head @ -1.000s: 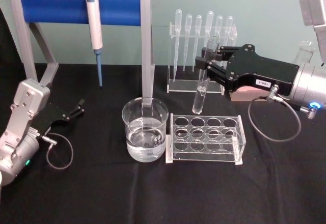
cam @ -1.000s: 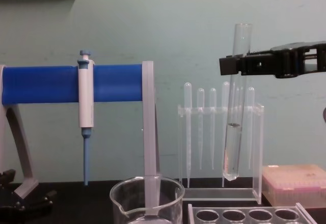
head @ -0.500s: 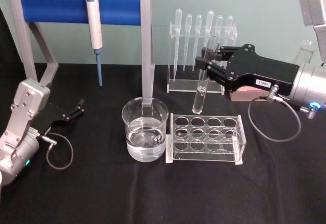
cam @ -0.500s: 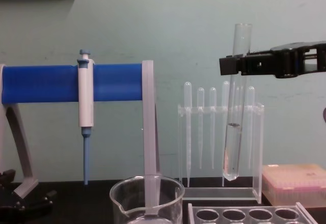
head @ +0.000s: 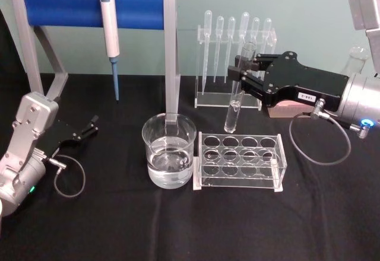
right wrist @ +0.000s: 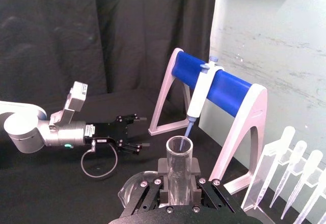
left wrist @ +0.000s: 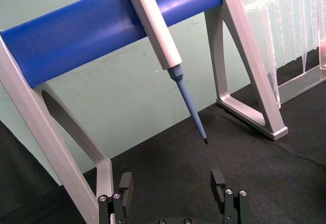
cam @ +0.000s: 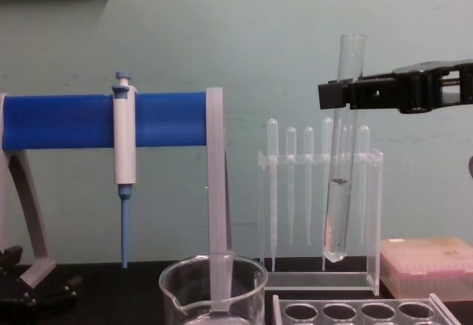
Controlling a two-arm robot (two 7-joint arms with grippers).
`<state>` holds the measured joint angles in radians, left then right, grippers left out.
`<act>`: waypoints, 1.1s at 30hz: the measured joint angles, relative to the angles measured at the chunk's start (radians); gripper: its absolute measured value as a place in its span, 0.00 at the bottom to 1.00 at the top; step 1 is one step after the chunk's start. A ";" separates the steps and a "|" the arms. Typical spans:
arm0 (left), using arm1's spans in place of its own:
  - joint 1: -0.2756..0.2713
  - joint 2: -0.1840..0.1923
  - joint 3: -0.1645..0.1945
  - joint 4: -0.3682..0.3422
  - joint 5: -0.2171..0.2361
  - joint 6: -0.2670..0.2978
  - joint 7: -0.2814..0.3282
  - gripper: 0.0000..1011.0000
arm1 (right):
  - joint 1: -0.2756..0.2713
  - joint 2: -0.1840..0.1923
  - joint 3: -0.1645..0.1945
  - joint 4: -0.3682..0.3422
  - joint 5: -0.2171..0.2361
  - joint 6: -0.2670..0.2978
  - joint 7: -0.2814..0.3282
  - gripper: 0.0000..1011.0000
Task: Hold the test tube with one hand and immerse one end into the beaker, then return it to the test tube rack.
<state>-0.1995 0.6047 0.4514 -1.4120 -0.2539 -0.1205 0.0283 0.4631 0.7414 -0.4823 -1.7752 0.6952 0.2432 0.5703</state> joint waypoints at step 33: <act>0.000 0.000 0.000 0.000 0.000 0.000 0.000 0.99 | 0.000 0.000 0.000 0.000 0.000 0.000 0.000 0.22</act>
<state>-0.1996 0.6047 0.4514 -1.4120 -0.2539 -0.1206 0.0282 0.4630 0.7414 -0.4823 -1.7752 0.6952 0.2432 0.5702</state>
